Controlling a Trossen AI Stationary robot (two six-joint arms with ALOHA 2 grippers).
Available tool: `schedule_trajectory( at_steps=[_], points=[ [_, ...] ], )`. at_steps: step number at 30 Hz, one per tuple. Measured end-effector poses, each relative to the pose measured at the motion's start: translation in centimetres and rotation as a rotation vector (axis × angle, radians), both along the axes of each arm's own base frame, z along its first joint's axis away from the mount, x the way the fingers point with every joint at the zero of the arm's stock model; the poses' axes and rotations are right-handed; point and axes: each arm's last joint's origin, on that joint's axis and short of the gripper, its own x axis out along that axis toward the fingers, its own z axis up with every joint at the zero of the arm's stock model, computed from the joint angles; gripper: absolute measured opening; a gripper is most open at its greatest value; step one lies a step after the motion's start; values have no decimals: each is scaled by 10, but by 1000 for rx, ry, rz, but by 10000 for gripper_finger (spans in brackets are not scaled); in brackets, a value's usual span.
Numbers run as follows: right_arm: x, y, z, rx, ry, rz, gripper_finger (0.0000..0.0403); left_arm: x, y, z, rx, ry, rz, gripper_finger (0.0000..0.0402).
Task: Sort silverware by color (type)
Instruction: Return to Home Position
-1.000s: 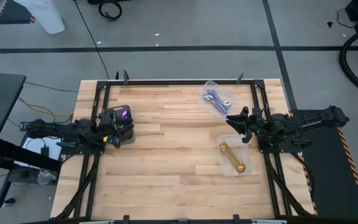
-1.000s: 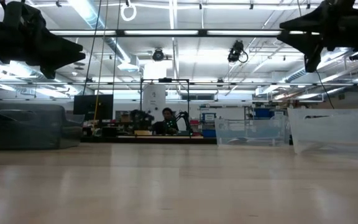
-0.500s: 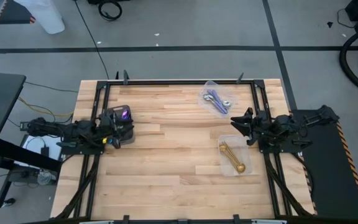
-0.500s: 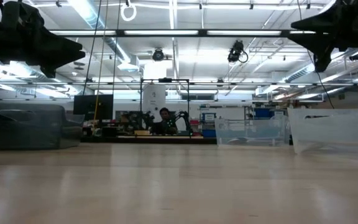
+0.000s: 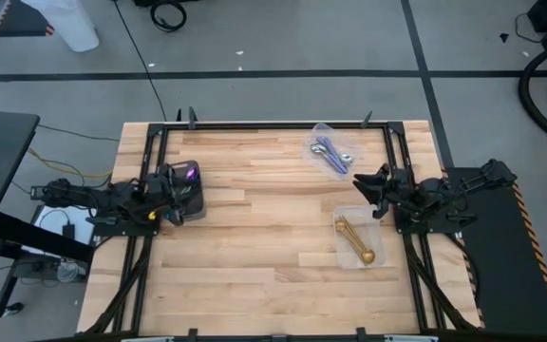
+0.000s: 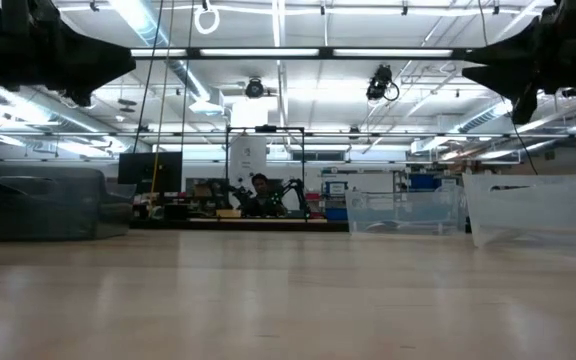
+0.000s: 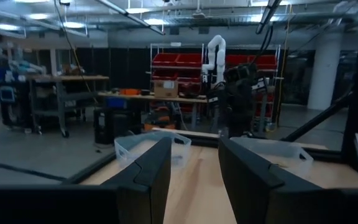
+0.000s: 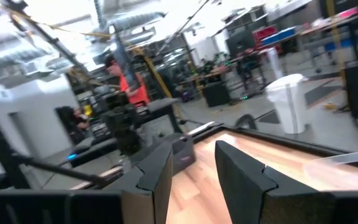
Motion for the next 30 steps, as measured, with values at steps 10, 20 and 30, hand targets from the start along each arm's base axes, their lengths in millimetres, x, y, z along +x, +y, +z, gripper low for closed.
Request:
schedule_trajectory(
  at_steps=[10, 20, 30],
  points=[
    [2, -1, -13, 86, 91, -18, 132, 0, 0, 1, 49, 9, 13, 141],
    [4, 6, -29, -55, 281, 190, 132, 0, 0, 2, -126, -58, -18, 141],
    [4, 7, -29, -152, 304, 219, 132, 0, 0, 1, -10, -13, 8, 141]
  ],
)
